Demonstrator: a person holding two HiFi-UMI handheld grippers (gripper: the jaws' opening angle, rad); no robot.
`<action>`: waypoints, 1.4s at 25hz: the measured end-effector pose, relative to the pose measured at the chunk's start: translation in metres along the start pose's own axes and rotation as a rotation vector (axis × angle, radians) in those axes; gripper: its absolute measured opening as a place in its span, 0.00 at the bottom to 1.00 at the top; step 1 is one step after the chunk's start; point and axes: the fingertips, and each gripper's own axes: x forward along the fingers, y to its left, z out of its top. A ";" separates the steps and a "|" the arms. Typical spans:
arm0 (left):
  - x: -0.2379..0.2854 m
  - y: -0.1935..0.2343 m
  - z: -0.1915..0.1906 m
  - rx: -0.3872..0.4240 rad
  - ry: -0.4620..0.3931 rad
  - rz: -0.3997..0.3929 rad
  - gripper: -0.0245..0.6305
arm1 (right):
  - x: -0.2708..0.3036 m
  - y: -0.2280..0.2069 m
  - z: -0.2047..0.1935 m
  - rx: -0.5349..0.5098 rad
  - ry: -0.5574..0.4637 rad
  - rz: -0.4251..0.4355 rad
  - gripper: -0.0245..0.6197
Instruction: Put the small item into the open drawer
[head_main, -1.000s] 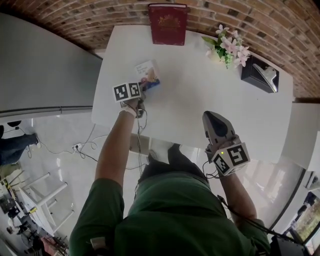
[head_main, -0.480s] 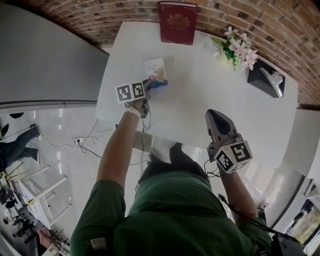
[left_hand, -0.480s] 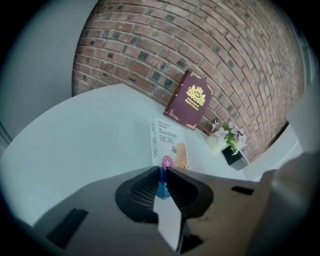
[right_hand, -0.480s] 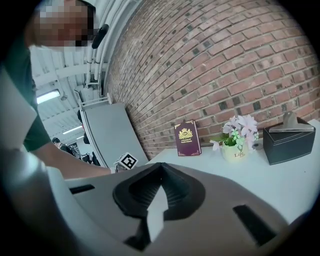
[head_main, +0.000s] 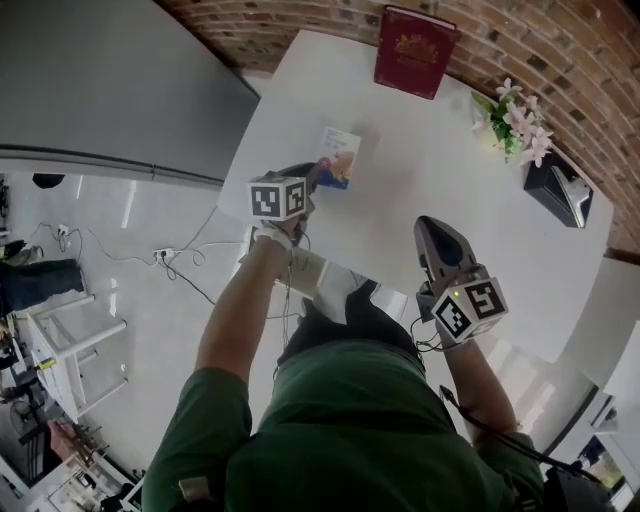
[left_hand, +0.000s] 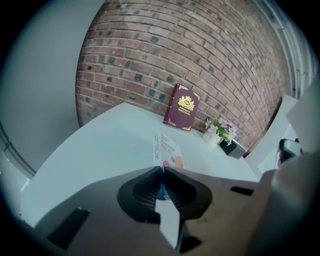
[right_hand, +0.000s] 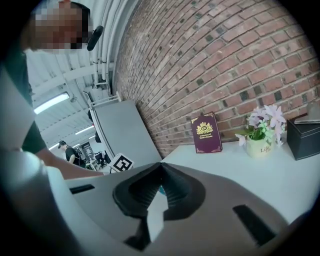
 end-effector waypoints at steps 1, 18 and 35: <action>-0.007 0.003 -0.002 0.002 -0.003 0.001 0.07 | 0.004 0.005 -0.001 -0.002 0.006 0.011 0.04; -0.049 0.045 -0.077 -0.062 0.044 0.014 0.06 | 0.053 0.069 -0.017 -0.017 0.067 0.101 0.04; -0.049 -0.002 -0.115 0.950 0.237 -0.064 0.32 | 0.056 0.089 -0.021 -0.003 0.046 0.065 0.04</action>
